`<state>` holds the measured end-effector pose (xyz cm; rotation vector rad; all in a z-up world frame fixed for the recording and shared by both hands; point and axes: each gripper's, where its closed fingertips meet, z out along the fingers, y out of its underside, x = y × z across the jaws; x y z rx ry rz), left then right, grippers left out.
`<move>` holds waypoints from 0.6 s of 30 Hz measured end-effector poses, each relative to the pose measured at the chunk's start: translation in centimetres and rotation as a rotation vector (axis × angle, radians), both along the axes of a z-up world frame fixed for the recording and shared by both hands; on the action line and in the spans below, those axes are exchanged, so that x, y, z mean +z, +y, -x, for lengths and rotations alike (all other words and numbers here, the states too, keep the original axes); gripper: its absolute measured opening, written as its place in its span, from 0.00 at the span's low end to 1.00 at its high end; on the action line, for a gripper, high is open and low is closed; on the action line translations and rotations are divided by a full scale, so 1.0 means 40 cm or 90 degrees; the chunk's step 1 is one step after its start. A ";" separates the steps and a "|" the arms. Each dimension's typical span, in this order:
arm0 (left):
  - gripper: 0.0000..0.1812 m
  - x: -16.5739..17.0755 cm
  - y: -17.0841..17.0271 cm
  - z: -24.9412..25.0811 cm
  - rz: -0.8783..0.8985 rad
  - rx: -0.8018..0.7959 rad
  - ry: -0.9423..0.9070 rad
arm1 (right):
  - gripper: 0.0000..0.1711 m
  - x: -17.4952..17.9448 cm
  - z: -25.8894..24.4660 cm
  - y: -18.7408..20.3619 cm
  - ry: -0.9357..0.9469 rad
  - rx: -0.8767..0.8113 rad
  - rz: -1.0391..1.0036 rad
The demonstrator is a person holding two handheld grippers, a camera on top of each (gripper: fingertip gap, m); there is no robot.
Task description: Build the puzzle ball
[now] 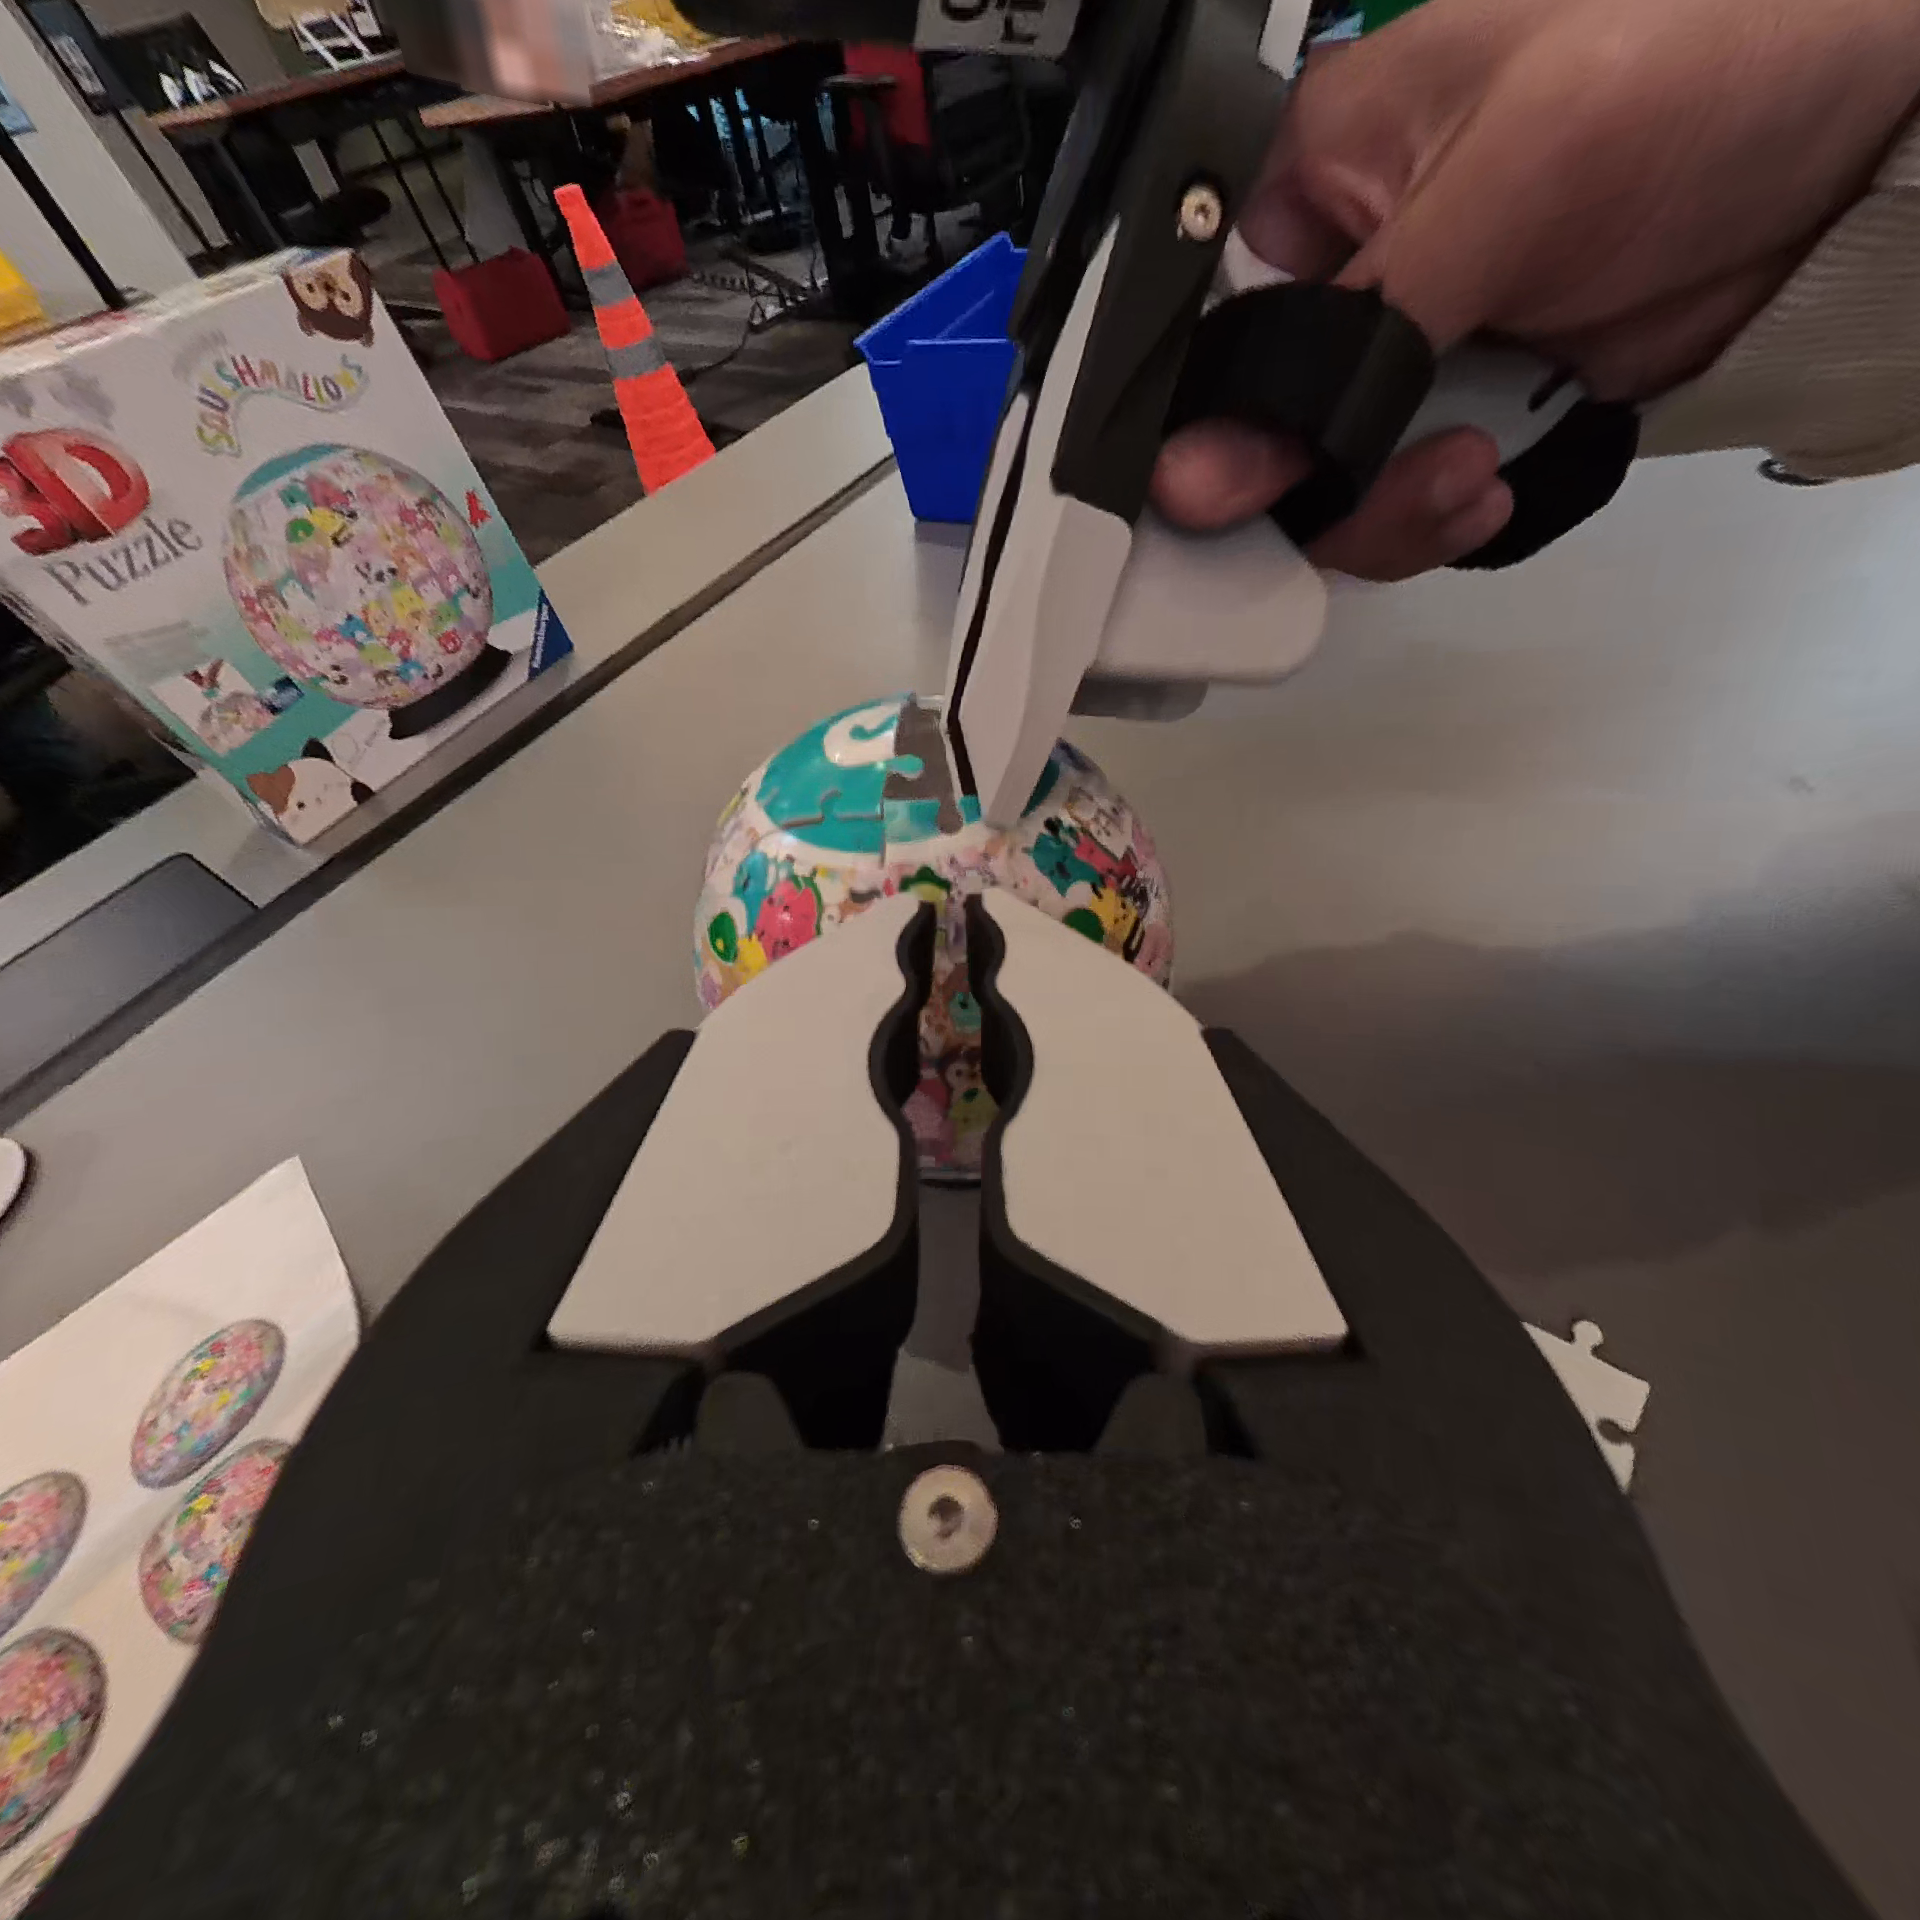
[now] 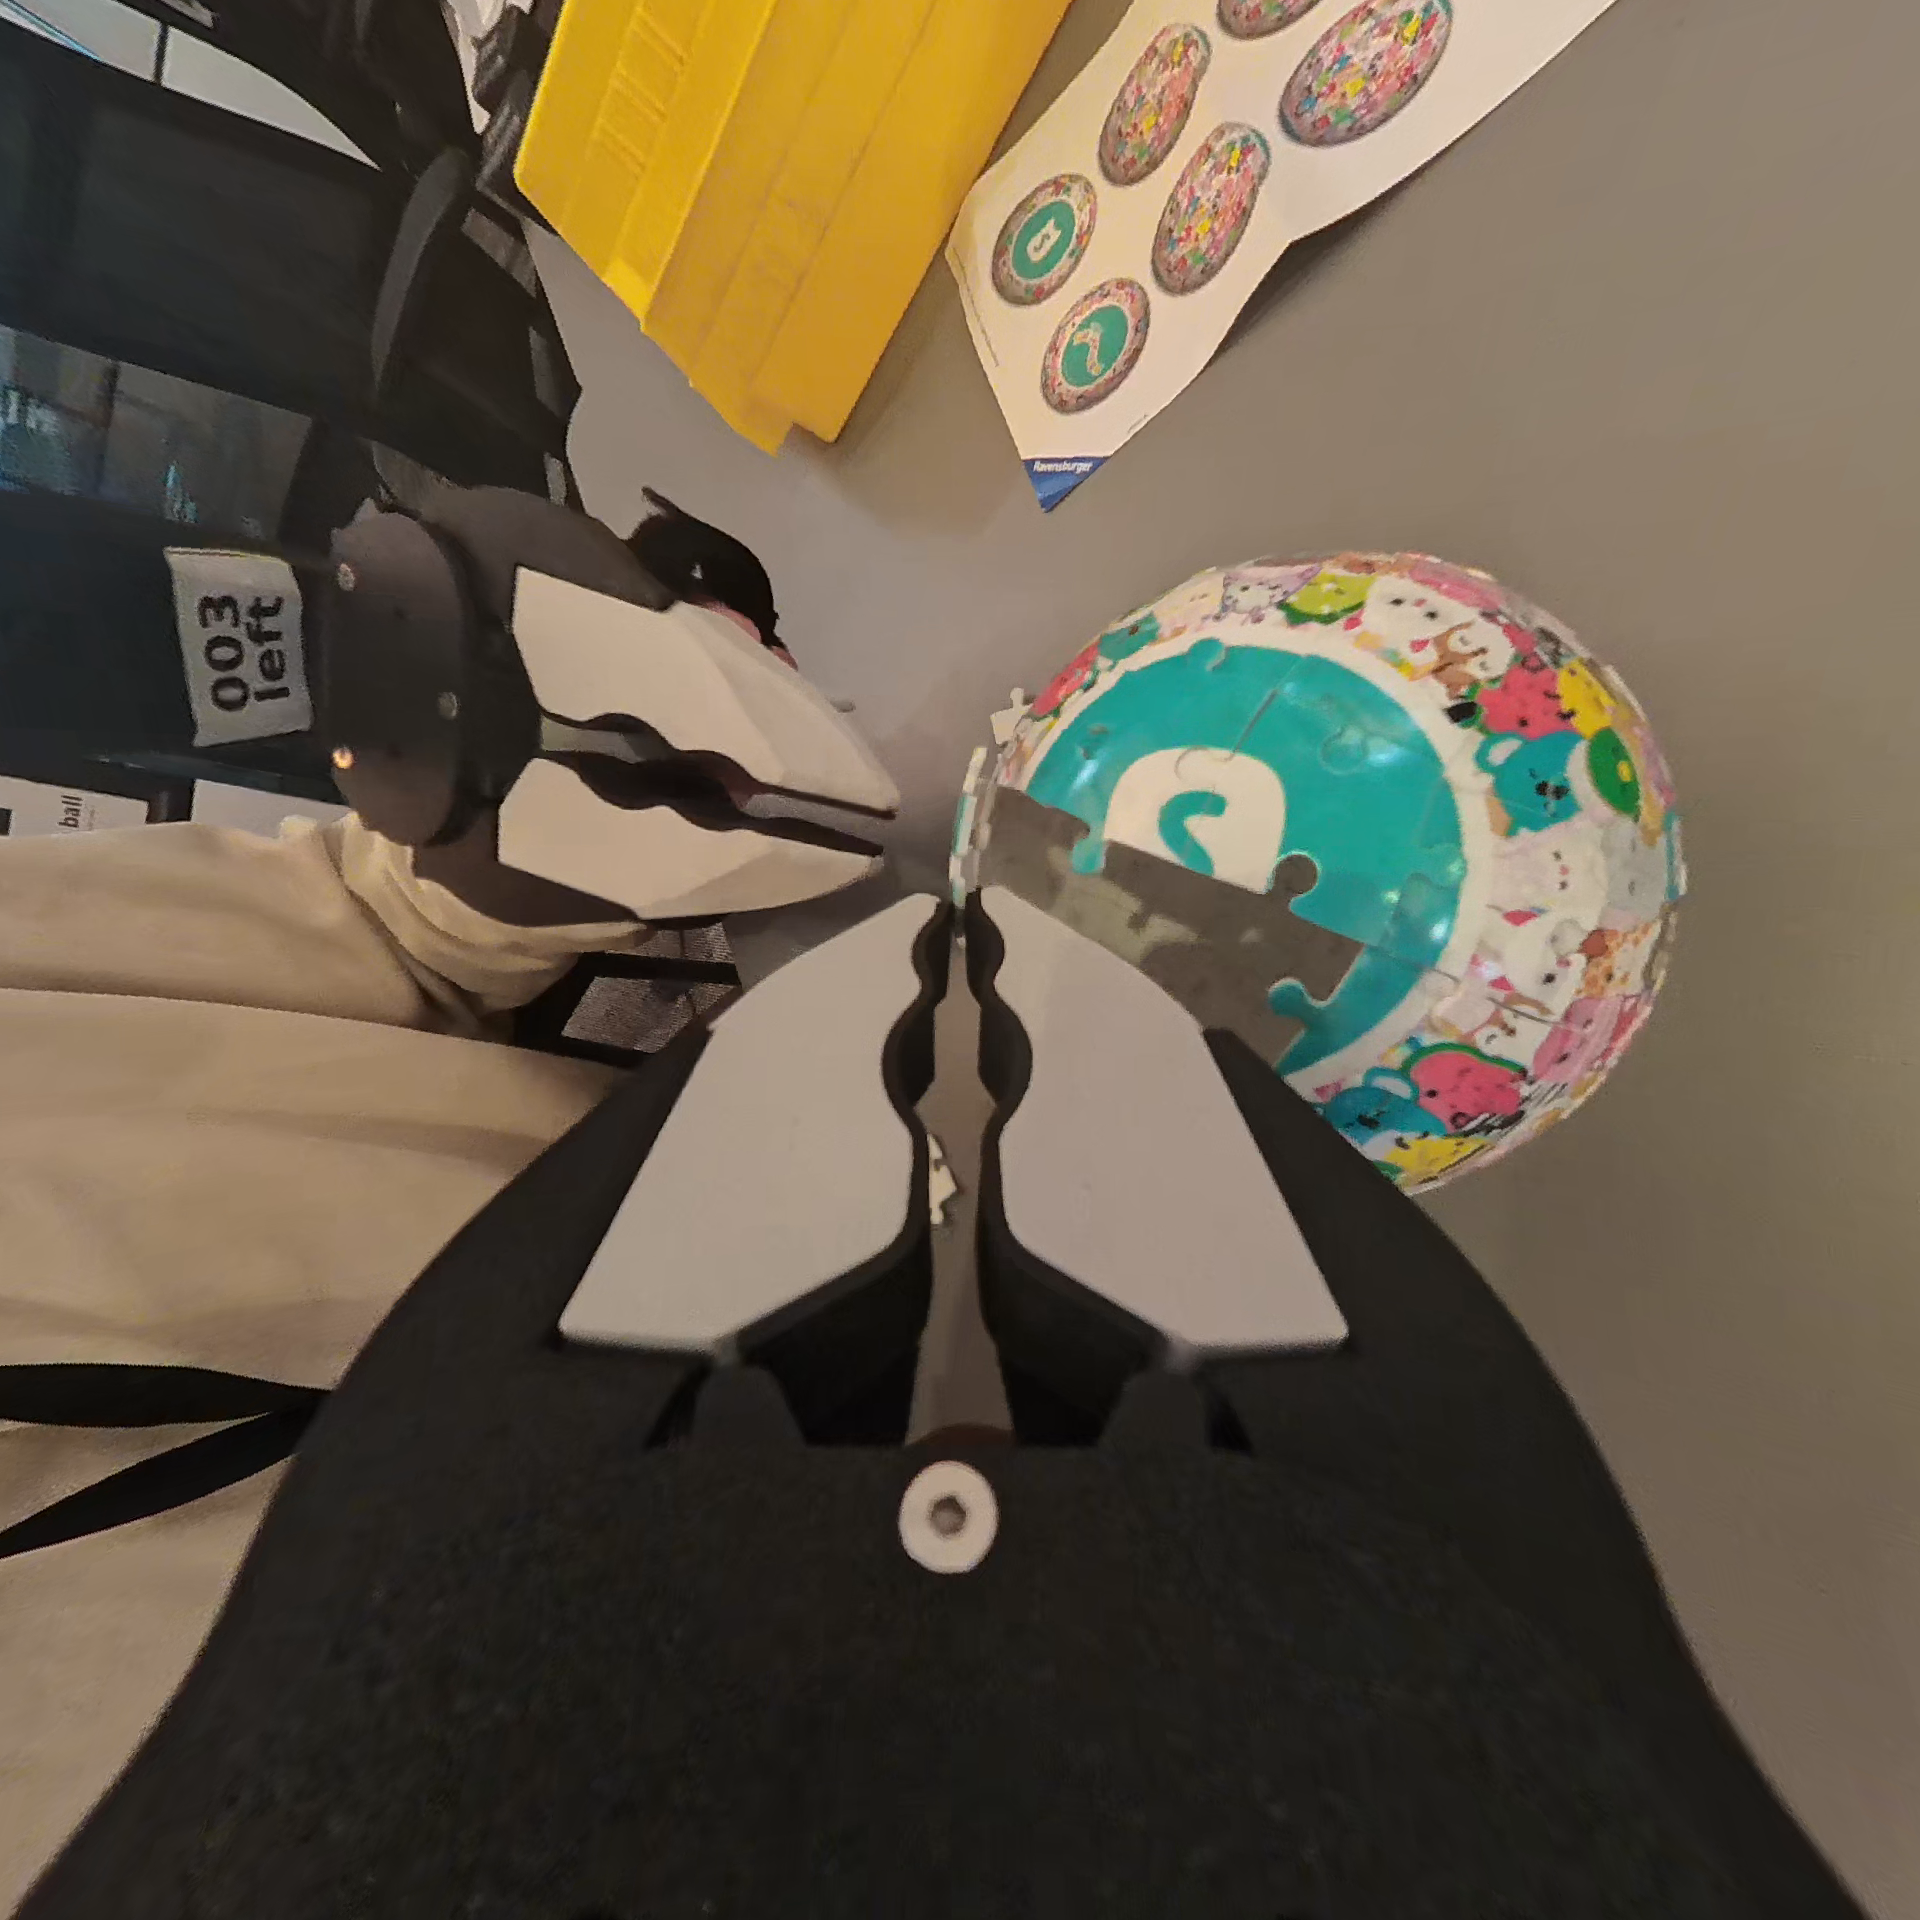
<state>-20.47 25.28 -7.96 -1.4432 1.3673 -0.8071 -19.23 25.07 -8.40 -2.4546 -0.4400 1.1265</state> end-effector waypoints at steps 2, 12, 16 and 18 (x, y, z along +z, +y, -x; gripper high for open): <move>0.03 0.002 0.005 -0.005 -0.006 0.003 0.007 | 0.01 -0.001 0.002 -0.002 -0.009 0.004 0.002; 0.08 -0.022 0.013 -0.023 -0.012 -0.010 0.036 | 0.02 -0.006 0.005 -0.005 -0.026 0.005 -0.003; 0.07 -0.023 0.016 -0.025 -0.019 -0.010 0.038 | 0.02 -0.006 0.003 -0.003 -0.034 0.002 -0.013; 0.07 -0.024 0.019 -0.024 -0.018 -0.007 0.040 | 0.02 -0.006 0.001 -0.002 -0.043 0.002 -0.022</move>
